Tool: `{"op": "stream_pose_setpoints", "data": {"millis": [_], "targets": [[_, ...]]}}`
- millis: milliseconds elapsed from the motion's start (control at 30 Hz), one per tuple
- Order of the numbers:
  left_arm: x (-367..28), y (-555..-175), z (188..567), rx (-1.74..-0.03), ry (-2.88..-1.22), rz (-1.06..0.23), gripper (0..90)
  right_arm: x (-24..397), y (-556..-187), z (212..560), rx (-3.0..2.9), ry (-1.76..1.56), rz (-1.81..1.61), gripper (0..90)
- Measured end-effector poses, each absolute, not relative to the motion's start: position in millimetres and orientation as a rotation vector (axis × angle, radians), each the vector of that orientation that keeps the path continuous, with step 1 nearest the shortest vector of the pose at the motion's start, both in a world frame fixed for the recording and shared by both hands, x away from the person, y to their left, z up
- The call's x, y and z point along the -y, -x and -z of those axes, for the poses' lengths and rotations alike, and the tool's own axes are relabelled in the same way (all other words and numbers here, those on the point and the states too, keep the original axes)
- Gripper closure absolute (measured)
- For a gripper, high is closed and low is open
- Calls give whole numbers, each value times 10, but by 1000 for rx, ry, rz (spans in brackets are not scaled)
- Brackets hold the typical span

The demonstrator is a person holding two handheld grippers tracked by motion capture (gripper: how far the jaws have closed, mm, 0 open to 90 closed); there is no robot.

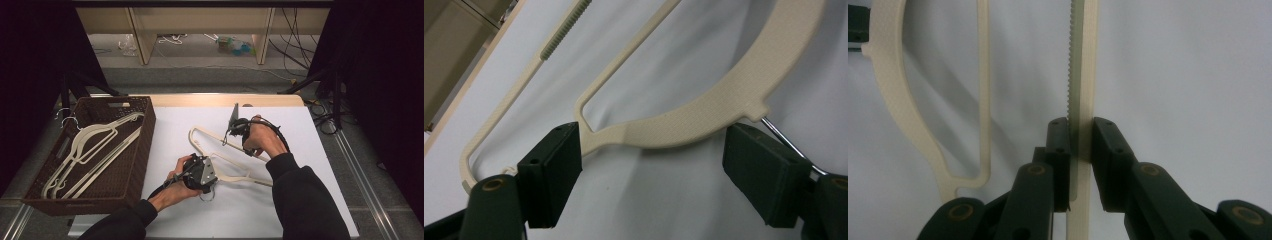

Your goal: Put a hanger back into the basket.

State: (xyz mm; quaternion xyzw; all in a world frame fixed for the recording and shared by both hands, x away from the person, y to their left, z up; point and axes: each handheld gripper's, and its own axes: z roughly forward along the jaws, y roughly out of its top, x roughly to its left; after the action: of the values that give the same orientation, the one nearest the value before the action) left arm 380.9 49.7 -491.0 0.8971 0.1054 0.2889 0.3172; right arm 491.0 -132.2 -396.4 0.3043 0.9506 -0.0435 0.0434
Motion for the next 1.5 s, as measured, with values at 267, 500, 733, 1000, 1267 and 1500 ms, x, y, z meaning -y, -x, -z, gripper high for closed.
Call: {"op": "stream_pose_setpoints", "data": {"millis": [267,500,733,1000,1267,1500], "targets": [[-504,-3840,4920,-138,-2305,-804,228,1369,-4968,4025,-2920,-902,143,785],[-550,-3870,4870,-28,-2234,-787,258,1437,-5017,4108,-2955,-890,119,784],[-540,-3889,4927,59,-2244,-751,331,1509,-5022,4192,-2988,-910,94,785],[-489,-3852,4909,161,-2234,-724,357,1537,-5021,4239,-3005,-881,71,780],[-479,-3779,4828,205,-2185,-603,397,1570,-4970,4318,-3073,-826,7,773],[-471,-3760,4782,267,-2200,-579,483,1601,-4932,4375,-3119,-848,-45,773]]}}
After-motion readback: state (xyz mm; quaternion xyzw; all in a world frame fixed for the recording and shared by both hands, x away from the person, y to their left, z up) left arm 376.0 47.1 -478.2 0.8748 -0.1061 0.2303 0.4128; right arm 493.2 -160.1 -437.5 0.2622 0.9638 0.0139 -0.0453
